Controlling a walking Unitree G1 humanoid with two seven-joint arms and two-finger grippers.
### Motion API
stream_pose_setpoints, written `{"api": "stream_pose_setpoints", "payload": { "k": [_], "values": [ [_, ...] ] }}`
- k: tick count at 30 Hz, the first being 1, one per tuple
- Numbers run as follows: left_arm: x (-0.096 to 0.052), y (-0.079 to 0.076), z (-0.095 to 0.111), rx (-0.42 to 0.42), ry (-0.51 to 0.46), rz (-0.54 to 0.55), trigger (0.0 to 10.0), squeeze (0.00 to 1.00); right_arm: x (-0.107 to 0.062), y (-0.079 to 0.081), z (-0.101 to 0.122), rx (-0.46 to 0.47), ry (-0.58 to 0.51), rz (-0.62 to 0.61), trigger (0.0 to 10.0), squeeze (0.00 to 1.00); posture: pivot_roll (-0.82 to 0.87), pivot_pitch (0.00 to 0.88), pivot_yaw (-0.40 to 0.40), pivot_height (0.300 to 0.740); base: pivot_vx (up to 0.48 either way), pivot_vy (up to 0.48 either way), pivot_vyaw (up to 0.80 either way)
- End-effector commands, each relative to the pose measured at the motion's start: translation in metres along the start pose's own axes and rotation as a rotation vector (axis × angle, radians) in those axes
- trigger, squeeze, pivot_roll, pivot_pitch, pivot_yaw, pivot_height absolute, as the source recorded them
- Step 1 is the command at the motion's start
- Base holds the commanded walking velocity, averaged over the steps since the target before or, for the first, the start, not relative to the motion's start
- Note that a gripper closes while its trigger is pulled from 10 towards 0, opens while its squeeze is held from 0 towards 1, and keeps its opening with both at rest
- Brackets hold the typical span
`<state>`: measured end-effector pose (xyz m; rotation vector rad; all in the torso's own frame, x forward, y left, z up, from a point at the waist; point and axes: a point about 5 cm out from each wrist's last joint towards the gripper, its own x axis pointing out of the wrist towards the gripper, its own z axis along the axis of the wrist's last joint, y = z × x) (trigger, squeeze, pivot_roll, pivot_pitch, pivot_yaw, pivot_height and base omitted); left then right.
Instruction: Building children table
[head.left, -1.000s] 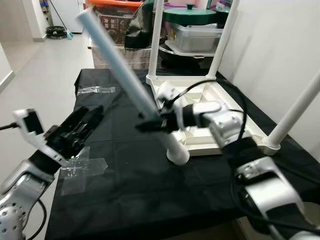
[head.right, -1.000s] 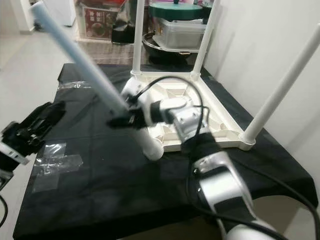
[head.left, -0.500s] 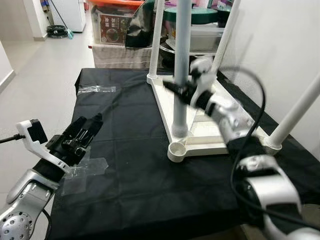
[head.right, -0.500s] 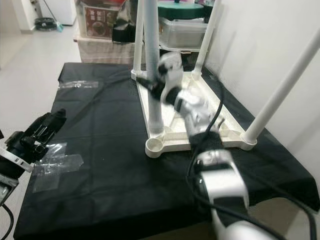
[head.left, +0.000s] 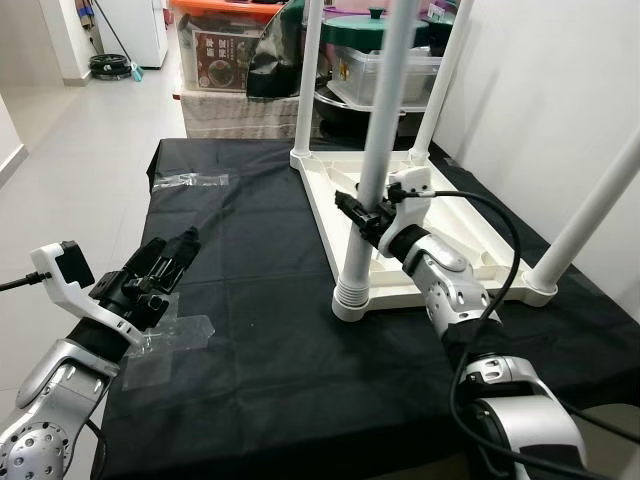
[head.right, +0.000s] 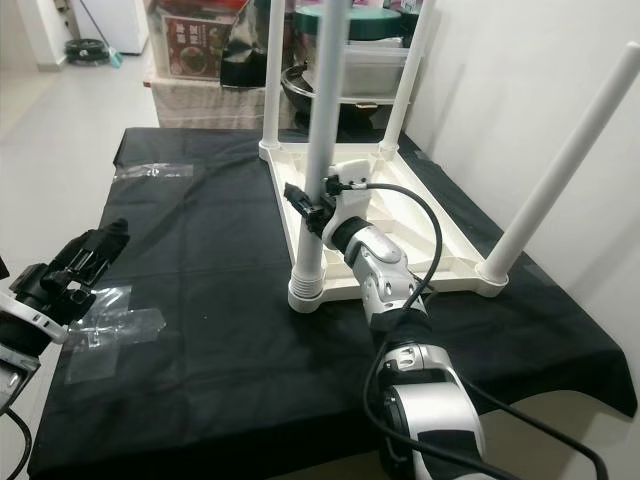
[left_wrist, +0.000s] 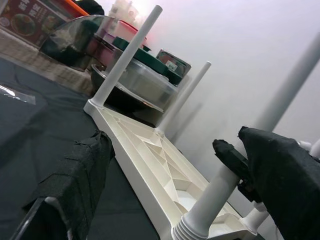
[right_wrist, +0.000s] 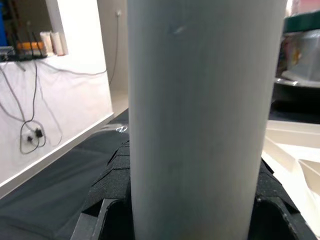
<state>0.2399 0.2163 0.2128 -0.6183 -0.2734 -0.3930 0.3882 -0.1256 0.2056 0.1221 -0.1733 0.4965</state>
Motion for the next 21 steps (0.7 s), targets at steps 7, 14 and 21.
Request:
{"api": "stream_pose_setpoints", "payload": {
  "k": [7, 14, 21],
  "values": [
    [-0.004, 0.005, -0.003, 0.008, -0.002, 0.049, 10.0, 0.00, -0.018, 0.006, -0.016, 0.003, -0.039, -0.008, 0.0, 0.00, 0.07, 0.000, -0.078, 0.740, 0.000, 0.000, 0.00],
    [-0.003, 0.007, -0.004, 0.006, 0.000, 0.054, 10.0, 0.00, -0.021, 0.011, -0.019, -0.007, -0.028, 0.060, 0.0, 0.00, 0.07, 0.000, -0.073, 0.740, 0.000, 0.000, 0.00],
    [-0.003, 0.007, -0.005, 0.007, 0.004, 0.061, 10.0, 0.00, -0.022, 0.012, -0.019, -0.026, -0.002, 0.122, 0.0, 0.00, 0.07, 0.000, -0.080, 0.740, 0.000, 0.000, 0.00]
  ]
}}
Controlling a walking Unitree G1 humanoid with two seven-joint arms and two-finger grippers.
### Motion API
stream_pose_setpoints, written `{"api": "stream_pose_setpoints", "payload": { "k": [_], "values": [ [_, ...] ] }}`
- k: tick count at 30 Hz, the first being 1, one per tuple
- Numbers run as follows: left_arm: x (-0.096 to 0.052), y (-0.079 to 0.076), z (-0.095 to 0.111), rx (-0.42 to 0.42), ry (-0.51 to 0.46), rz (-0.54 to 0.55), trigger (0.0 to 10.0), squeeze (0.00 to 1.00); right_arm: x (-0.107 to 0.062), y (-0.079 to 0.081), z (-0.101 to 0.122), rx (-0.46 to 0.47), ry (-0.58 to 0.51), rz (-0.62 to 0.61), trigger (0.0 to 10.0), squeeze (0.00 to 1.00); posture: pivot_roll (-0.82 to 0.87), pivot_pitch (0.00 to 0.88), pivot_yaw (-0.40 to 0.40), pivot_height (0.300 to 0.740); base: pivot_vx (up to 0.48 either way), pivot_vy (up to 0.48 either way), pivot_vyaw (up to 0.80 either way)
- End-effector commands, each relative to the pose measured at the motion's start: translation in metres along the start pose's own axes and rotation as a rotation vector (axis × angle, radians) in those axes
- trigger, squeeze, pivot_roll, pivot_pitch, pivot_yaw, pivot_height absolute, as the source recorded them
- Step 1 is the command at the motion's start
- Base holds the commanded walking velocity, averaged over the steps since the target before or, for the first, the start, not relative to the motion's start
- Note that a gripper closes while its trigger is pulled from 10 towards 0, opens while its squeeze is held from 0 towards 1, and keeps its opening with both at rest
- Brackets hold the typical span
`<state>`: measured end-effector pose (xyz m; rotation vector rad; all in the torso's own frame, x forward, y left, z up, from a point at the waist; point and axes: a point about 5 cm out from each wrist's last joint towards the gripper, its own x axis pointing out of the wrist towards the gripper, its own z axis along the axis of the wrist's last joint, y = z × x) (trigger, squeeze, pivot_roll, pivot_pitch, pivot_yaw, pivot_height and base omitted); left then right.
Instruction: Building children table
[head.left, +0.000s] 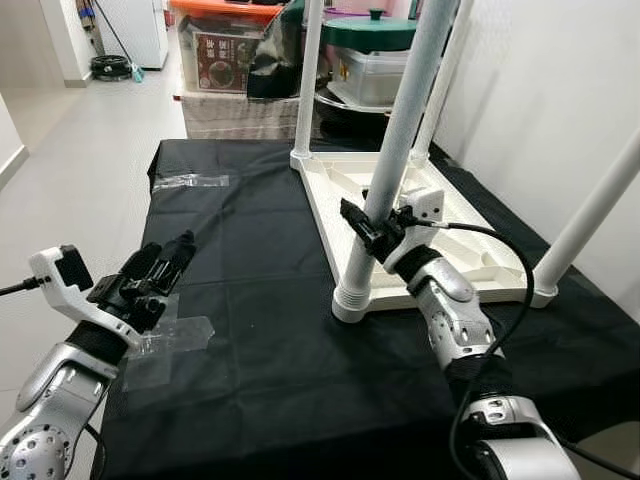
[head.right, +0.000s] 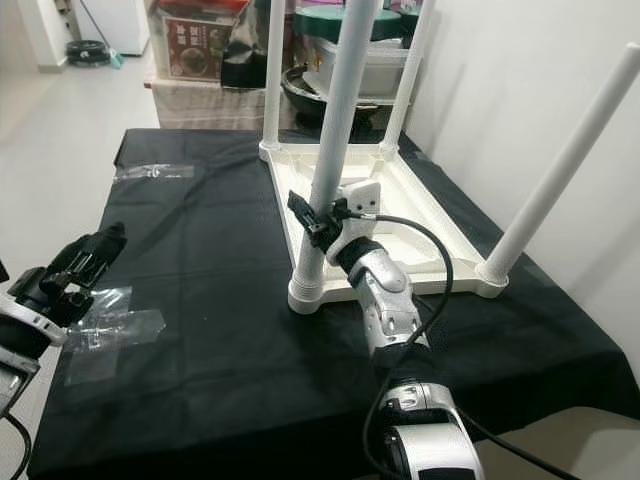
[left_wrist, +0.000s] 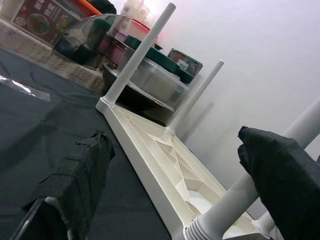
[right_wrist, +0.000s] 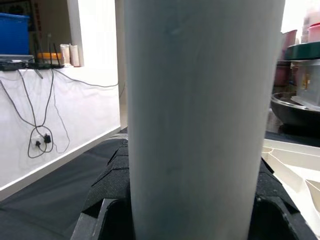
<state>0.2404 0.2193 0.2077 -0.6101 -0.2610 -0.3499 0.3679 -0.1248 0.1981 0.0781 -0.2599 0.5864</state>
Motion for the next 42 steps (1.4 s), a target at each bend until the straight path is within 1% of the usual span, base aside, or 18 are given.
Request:
{"api": "stream_pose_setpoints", "payload": {
  "k": [1, 8, 10, 12, 14, 16, 18, 20, 21, 23, 26, 28, 32, 33, 36, 37, 41, 42],
  "values": [
    [-0.001, 0.003, -0.003, -0.007, 0.003, 0.020, 10.0, 0.00, -0.005, 0.004, -0.014, 0.033, 0.070, 0.037, 0.0, 0.00, 0.07, 0.000, -0.083, 0.740, 0.000, 0.000, 0.00],
    [-0.002, 0.003, -0.005, -0.010, 0.003, 0.028, 10.0, 0.00, -0.005, 0.003, -0.016, 0.036, 0.094, 0.043, 0.0, 0.00, 0.07, 0.000, -0.087, 0.740, 0.000, 0.000, 0.00],
    [-0.003, 0.003, -0.005, -0.009, 0.002, 0.032, 10.0, 0.00, -0.006, 0.000, -0.019, 0.026, 0.114, -0.027, 0.0, 0.00, 0.07, 0.000, -0.090, 0.740, 0.000, 0.000, 0.00],
    [-0.003, 0.003, -0.005, -0.010, 0.002, 0.033, 10.0, 0.00, -0.006, 0.000, -0.020, 0.024, 0.117, -0.050, 0.0, 0.00, 0.07, 0.000, -0.090, 0.740, 0.000, 0.000, 0.00],
    [-0.004, 0.004, -0.005, -0.010, 0.001, 0.037, 10.0, 0.00, -0.005, -0.001, -0.024, 0.044, 0.136, -0.182, 0.0, 0.00, 0.07, 0.000, -0.090, 0.740, 0.000, 0.000, 0.00],
    [-0.004, 0.004, -0.006, -0.011, 0.000, 0.040, 10.0, 0.00, -0.009, -0.003, -0.036, 0.009, 0.213, -0.359, 0.0, 0.00, 0.06, 0.000, -0.088, 0.740, 0.000, 0.000, 0.00],
    [-0.004, 0.004, -0.006, -0.011, 0.000, 0.040, 10.0, 0.00, -0.009, -0.003, -0.036, 0.009, 0.213, -0.359, 0.0, 0.00, 0.06, 0.000, -0.088, 0.740, 0.000, 0.000, 0.00],
    [-0.004, 0.004, -0.006, -0.011, -0.002, 0.042, 10.0, 0.00, -0.018, -0.005, -0.047, -0.008, 0.282, -0.531, 0.0, 0.00, 0.07, 0.000, -0.091, 0.740, 0.000, 0.000, 0.00],
    [-0.004, 0.004, -0.006, -0.011, -0.002, 0.042, 10.0, 0.00, -0.018, -0.005, -0.047, -0.008, 0.282, -0.531, 0.0, 0.00, 0.07, 0.000, -0.091, 0.740, 0.000, 0.000, 0.00],
    [-0.004, 0.004, -0.005, -0.008, -0.007, 0.046, 10.0, 0.00, -0.023, -0.004, -0.046, -0.036, 0.284, -0.620, 0.0, 0.00, 0.07, 0.000, -0.089, 0.740, 0.000, 0.000, 0.00],
    [-0.004, 0.005, -0.004, -0.004, -0.010, 0.049, 10.0, 0.00, -0.023, -0.002, -0.042, -0.065, 0.263, -0.631, 0.0, 0.00, 0.07, 0.000, -0.089, 0.740, 0.000, 0.000, 0.00],
    [-0.006, 0.007, -0.002, 0.005, -0.015, 0.058, 10.0, 0.00, -0.024, 0.007, -0.030, -0.091, 0.193, -0.653, 0.0, 0.00, 0.07, 0.000, -0.092, 0.740, 0.000, 0.000, 0.00],
    [-0.007, 0.008, -0.001, 0.008, -0.020, 0.066, 10.0, 0.00, -0.028, 0.008, -0.024, -0.126, 0.164, -0.673, 0.0, 0.00, 0.07, 0.000, -0.092, 0.740, 0.000, 0.000, 0.00],
    [-0.007, 0.008, -0.001, 0.008, -0.020, 0.066, 10.0, 0.00, -0.028, 0.008, -0.024, -0.126, 0.164, -0.673, 0.0, 0.00, 0.07, 0.000, -0.092, 0.740, 0.000, 0.000, 0.00],
    [-0.008, 0.009, -0.001, 0.004, -0.021, 0.072, 10.0, 0.00, -0.035, 0.002, -0.021, -0.162, 0.183, -0.780, 0.0, 0.00, 0.07, 0.000, -0.091, 0.740, 0.000, 0.000, 0.00],
    [-0.008, 0.009, -0.001, 0.004, -0.021, 0.072, 10.0, 0.00, -0.035, 0.002, -0.021, -0.162, 0.183, -0.780, 0.0, 0.00, 0.07, 0.000, -0.091, 0.740, 0.000, 0.000, 0.00],
    [-0.006, 0.008, -0.002, 0.001, -0.021, 0.071, 10.0, 0.00, -0.037, -0.001, -0.024, -0.133, 0.226, -0.860, 0.0, 0.00, 0.07, 0.000, -0.090, 0.740, 0.000, 0.000, 0.00],
    [-0.005, 0.007, -0.002, -0.001, -0.021, 0.070, 10.0, 0.00, -0.040, 0.000, -0.026, -0.098, 0.250, -0.919, 0.0, 0.00, 0.08, 0.000, -0.090, 0.740, 0.000, 0.000, 0.00]
  ]
}}
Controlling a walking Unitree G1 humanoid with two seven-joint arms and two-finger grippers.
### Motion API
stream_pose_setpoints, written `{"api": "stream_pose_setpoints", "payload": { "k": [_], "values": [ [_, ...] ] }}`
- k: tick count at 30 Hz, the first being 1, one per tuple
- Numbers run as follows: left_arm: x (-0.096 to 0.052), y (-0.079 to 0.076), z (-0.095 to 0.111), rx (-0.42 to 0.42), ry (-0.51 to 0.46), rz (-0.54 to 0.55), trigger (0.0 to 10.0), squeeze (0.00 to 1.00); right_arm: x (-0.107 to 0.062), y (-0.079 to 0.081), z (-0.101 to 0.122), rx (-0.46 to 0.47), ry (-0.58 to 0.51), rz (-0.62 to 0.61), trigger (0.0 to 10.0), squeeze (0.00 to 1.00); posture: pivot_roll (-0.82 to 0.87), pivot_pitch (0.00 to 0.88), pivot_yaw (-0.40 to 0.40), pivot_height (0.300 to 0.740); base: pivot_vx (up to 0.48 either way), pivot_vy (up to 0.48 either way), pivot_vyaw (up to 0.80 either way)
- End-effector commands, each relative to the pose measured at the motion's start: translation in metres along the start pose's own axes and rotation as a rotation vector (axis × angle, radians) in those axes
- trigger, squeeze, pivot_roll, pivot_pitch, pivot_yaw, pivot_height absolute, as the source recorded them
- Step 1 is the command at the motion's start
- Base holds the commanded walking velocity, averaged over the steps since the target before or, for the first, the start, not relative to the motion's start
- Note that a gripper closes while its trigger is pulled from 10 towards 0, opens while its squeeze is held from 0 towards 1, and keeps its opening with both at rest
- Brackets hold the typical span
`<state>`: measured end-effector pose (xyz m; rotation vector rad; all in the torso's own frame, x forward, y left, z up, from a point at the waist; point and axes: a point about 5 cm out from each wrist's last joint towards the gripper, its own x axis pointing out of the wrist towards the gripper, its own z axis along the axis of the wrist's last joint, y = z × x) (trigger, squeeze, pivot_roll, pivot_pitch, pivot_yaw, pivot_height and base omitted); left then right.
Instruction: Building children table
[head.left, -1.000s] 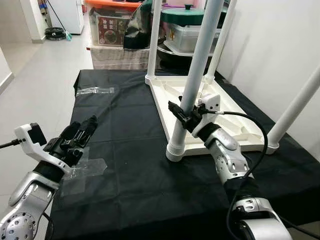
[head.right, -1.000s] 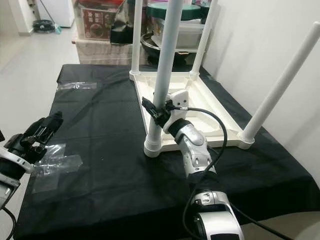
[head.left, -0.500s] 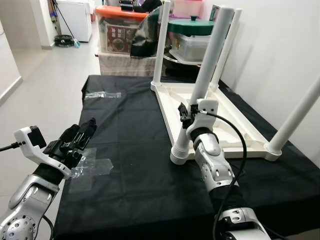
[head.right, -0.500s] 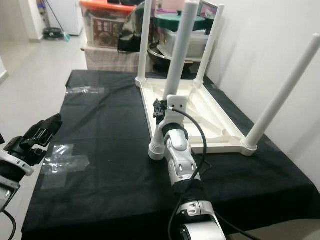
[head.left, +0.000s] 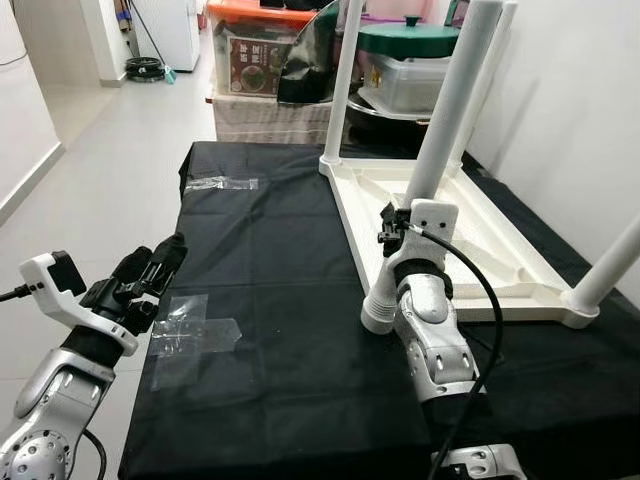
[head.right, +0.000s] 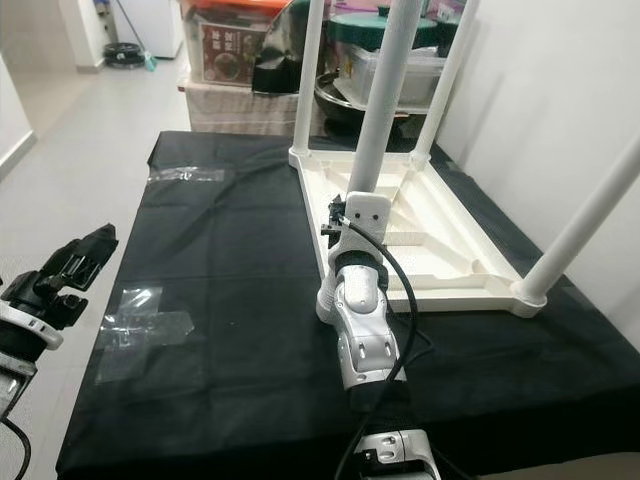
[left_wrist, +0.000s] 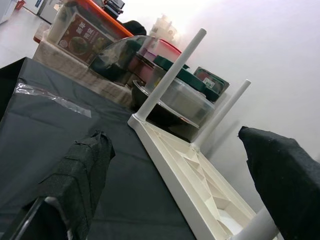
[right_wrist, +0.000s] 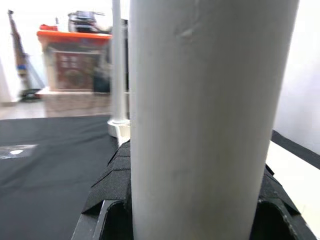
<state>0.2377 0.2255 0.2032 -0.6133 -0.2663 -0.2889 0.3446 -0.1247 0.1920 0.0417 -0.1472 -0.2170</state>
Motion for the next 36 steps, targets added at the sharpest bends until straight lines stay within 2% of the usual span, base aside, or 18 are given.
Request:
{"api": "stream_pose_setpoints", "payload": {
  "k": [1, 7, 12, 15, 17, 18, 21, 23, 25, 26, 27, 36],
  "values": [
    [0.000, 0.001, -0.003, -0.009, 0.002, 0.015, 10.0, 0.00, -0.004, -0.021, -0.029, -0.037, 0.158, -0.134, 0.0, 0.00, 0.08, 0.000, -0.090, 0.740, 0.000, 0.000, 0.00],
    [-0.001, 0.002, -0.003, -0.008, 0.002, 0.021, 10.0, 0.00, -0.011, -0.017, -0.026, -0.027, 0.141, -0.144, 0.0, 0.00, 0.08, 0.000, -0.091, 0.740, 0.000, 0.000, 0.00],
    [-0.001, 0.002, -0.003, -0.006, 0.001, 0.024, 10.0, 0.00, -0.011, -0.019, -0.025, -0.032, 0.139, -0.153, 0.0, 0.00, 0.08, 0.000, -0.089, 0.740, 0.000, 0.000, 0.00],
    [0.000, 0.003, -0.003, -0.006, 0.001, 0.029, 10.0, 0.00, -0.008, -0.026, -0.024, -0.057, 0.117, -0.183, 0.0, 0.00, 0.07, 0.000, -0.085, 0.740, 0.000, 0.000, 0.00],
    [0.001, 0.003, -0.005, -0.004, 0.003, 0.033, 10.0, 0.00, -0.003, -0.039, -0.026, -0.082, 0.123, -0.233, 0.0, 0.00, 0.07, 0.000, -0.085, 0.740, 0.000, 0.000, 0.00],
    [0.001, 0.003, -0.005, -0.004, 0.003, 0.033, 10.0, 0.00, -0.003, -0.039, -0.026, -0.082, 0.123, -0.233, 0.0, 0.00, 0.07, 0.000, -0.085, 0.740, 0.000, 0.000, 0.00],
    [0.001, 0.004, -0.006, -0.003, 0.004, 0.039, 10.0, 0.00, 0.007, -0.068, -0.031, -0.116, 0.134, -0.344, 0.0, 0.00, 0.07, 0.000, -0.082, 0.740, 0.000, 0.000, 0.00],
    [0.001, 0.004, -0.006, -0.003, 0.004, 0.039, 10.0, 0.00, 0.007, -0.068, -0.031, -0.116, 0.134, -0.344, 0.0, 0.00, 0.07, 0.000, -0.082, 0.740, 0.000, 0.000, 0.00],
    [0.001, 0.005, -0.005, -0.002, 0.004, 0.044, 10.0, 0.00, 0.012, -0.088, -0.029, -0.112, 0.139, -0.432, 0.0, 0.00, 0.07, 0.000, -0.081, 0.740, 0.000, 0.000, 0.00],
    [0.001, 0.005, -0.005, -0.002, 0.004, 0.044, 10.0, 0.00, 0.012, -0.088, -0.029, -0.112, 0.139, -0.432, 0.0, 0.00, 0.07, 0.000, -0.081, 0.740, 0.000, 0.000, 0.00],
    [0.001, 0.005, -0.005, -0.001, 0.003, 0.046, 10.0, 0.00, 0.014, -0.095, -0.028, -0.107, 0.142, -0.462, 0.0, 0.00, 0.07, 0.000, -0.081, 0.740, 0.000, 0.000, 0.00],
    [0.001, 0.007, -0.006, 0.002, 0.004, 0.061, 10.0, 0.00, 0.004, -0.096, -0.042, -0.064, 0.188, -0.507, 0.0, 0.00, 0.07, 0.000, -0.080, 0.740, 0.000, 0.000, 0.00]
  ]
}}
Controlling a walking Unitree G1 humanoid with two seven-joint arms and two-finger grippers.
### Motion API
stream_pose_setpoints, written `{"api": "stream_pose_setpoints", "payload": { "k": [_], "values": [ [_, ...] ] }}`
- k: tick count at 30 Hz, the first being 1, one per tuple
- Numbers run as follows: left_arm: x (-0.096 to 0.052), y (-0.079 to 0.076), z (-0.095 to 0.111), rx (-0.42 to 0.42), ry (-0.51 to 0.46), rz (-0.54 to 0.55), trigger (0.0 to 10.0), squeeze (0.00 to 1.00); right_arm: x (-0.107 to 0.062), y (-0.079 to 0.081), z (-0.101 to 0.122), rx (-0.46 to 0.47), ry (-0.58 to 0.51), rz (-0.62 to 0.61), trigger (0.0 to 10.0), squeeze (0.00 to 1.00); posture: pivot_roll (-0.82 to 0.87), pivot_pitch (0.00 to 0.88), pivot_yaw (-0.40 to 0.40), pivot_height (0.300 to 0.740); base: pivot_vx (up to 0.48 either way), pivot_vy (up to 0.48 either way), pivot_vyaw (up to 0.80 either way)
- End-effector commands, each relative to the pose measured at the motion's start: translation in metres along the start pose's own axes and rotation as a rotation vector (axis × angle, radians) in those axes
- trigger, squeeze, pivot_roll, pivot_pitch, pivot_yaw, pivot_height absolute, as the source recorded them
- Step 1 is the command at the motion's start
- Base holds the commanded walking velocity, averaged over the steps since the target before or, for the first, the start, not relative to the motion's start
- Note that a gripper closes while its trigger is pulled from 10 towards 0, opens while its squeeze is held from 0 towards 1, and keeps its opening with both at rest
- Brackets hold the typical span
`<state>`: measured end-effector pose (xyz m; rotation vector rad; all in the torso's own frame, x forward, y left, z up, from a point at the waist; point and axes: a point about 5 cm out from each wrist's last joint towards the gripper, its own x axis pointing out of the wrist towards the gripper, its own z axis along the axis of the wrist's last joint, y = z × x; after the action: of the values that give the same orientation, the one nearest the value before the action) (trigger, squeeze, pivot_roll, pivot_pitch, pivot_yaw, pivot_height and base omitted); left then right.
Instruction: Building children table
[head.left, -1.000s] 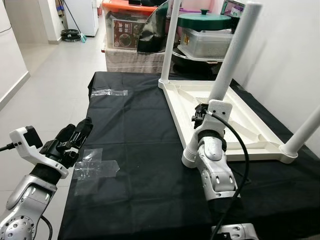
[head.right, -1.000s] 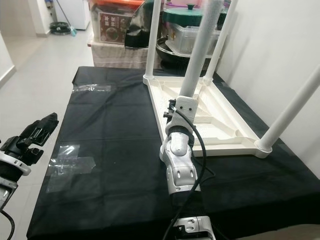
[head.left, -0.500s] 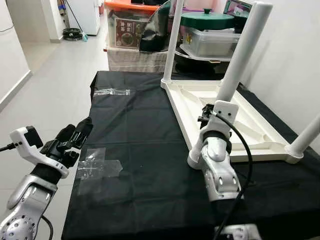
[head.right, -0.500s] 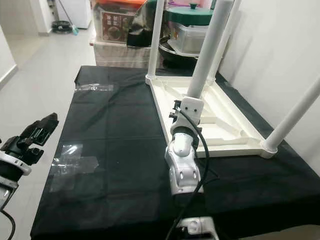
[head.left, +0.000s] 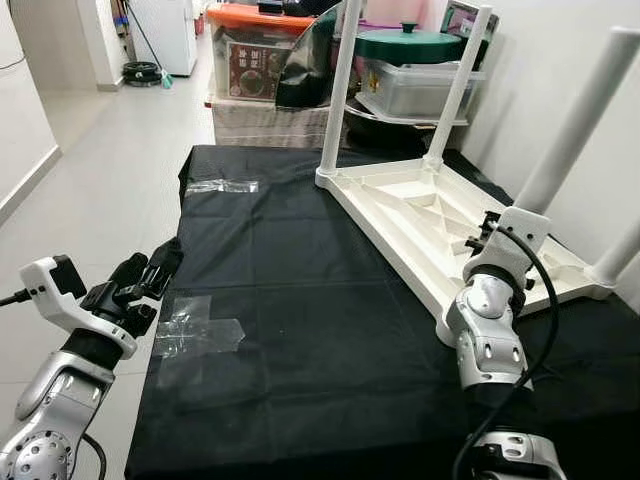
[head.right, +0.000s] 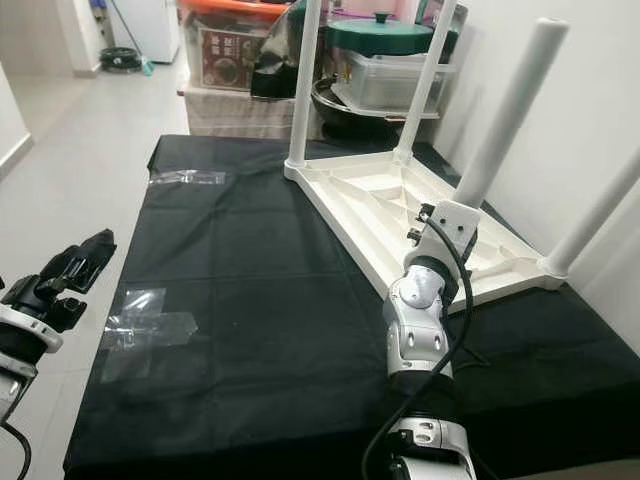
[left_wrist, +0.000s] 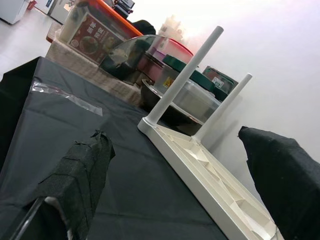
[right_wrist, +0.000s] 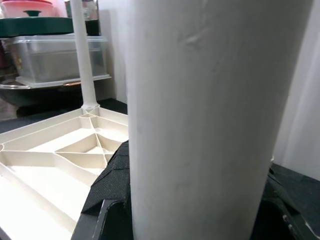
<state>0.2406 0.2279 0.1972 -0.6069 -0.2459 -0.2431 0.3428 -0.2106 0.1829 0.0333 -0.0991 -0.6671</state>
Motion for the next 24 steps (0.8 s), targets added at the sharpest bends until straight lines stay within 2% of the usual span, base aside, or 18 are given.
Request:
{"api": "stream_pose_setpoints", "payload": {
  "k": [1, 13, 17, 24],
  "values": [
    [0.000, 0.002, -0.002, -0.008, -0.004, 0.018, 10.0, 0.00, -0.004, -0.017, -0.040, -0.039, 0.155, -0.081, 0.0, 0.00, 0.07, 0.000, -0.080, 0.740, 0.000, 0.000, 0.00],
    [0.001, 0.005, -0.002, -0.003, -0.003, 0.030, 10.0, 0.00, 0.012, -0.043, -0.041, -0.027, 0.127, -0.221, 0.0, 0.00, 0.07, 0.000, -0.071, 0.740, 0.000, 0.000, 0.00],
    [0.001, 0.005, -0.002, -0.001, 0.000, 0.030, 10.0, 0.00, 0.013, -0.045, -0.040, -0.038, 0.114, -0.232, 0.0, 0.00, 0.07, 0.000, -0.070, 0.740, 0.000, 0.000, 0.00],
    [0.001, 0.006, -0.002, 0.003, 0.004, 0.030, 10.0, 0.00, 0.006, -0.035, -0.044, -0.038, 0.109, -0.193, 0.0, 0.00, 0.07, 0.000, -0.068, 0.740, 0.000, 0.000, 0.00]
  ]
}}
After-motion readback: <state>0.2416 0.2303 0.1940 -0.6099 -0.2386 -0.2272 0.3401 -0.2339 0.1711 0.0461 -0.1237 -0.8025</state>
